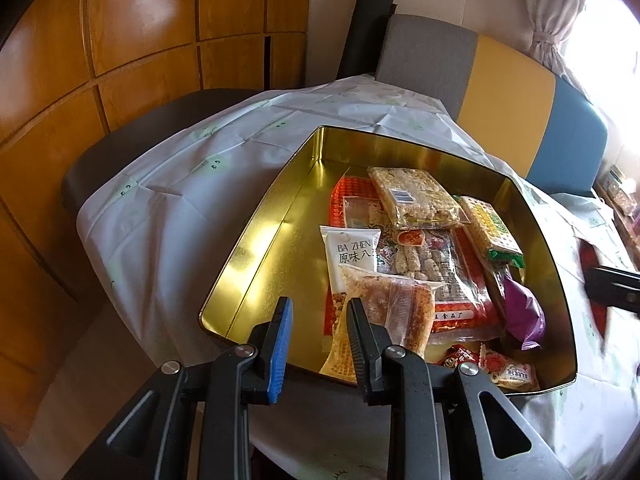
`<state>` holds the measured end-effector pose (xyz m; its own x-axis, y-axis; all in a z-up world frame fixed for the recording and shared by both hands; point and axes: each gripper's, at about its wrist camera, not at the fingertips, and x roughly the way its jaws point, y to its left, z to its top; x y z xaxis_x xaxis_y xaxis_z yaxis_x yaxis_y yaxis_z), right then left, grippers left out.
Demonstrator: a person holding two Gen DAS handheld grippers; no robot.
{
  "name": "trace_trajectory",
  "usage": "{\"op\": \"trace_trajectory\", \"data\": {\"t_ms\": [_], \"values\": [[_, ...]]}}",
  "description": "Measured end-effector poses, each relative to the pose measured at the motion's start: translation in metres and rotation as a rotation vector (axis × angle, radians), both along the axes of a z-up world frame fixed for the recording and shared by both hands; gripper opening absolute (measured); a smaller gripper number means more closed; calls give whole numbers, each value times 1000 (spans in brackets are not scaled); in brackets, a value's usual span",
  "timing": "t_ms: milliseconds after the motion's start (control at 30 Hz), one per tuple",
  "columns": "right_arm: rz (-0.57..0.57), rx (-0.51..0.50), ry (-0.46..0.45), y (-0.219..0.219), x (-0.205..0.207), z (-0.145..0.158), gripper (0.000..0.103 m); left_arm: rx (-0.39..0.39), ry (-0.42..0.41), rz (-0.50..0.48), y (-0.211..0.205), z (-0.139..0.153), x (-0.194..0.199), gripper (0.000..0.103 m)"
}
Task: Organize snacks
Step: 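Carry the long red candy bar into the tin and open the right gripper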
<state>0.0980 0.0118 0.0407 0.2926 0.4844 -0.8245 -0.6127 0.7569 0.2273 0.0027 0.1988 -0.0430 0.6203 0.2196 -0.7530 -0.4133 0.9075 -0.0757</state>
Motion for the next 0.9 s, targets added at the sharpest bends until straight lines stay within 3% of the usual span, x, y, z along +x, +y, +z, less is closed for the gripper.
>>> {"op": "trace_trajectory", "data": {"t_ms": [200, 400, 667, 767, 900], "values": [[69, -5, 38, 56, -3, -31, 25, -4, 2, 7, 4, -3, 0, 28], [37, -65, 107, 68, 9, -72, 32, -5, 6, 10, 6, -6, 0, 28], [49, -52, 61, 59, 0, -61, 32, 9, 4, -1, 1, -6, 1, 28], [74, -112, 37, 65, -9, -66, 27, 16, -2, -3, -1, -4, -1, 28], [68, -139, 52, 64, -14, -77, 26, 27, -9, -7, -4, -2, -2, 28]]}}
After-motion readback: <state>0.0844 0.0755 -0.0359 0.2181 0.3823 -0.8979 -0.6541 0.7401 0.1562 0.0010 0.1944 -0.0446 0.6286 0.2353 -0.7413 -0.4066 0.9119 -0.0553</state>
